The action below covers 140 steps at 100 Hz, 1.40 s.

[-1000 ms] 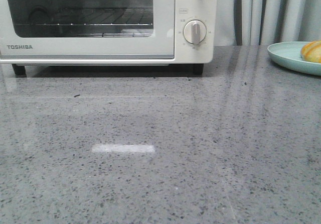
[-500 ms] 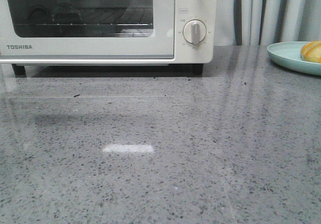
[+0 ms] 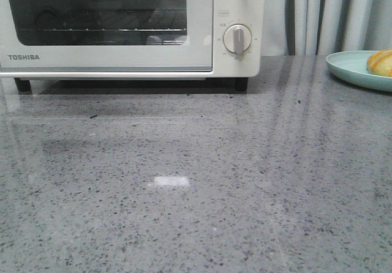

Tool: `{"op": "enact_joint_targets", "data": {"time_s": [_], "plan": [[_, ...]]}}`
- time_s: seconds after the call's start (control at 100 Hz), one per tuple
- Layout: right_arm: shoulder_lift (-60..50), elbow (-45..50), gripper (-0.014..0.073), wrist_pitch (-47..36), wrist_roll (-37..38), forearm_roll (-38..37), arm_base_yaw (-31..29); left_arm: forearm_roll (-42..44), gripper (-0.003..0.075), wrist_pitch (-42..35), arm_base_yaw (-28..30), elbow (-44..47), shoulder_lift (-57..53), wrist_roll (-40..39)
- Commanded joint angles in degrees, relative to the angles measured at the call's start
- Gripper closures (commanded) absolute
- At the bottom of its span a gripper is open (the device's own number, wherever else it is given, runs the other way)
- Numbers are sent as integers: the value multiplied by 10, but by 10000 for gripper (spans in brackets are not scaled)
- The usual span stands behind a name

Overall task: Put bread in oven
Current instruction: 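Hook the oven door handle with the left gripper and pull it down open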

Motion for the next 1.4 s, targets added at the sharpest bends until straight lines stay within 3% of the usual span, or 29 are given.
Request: {"op": "enact_joint_targets", "data": {"time_s": [0.0, 0.35, 0.6, 1.39], "plan": [[8, -20, 662, -37, -8, -5, 1, 0, 741, -49, -6, -22, -1, 0], [8, -20, 662, -37, -8, -5, 1, 0, 741, -54, -6, -22, 14, 0], [8, -20, 662, -35, -8, -6, 1, 54, 741, 3, -6, -19, 14, 0], [14, -20, 662, -35, -8, -12, 1, 51, 741, 385, -6, -15, -44, 0]]}}
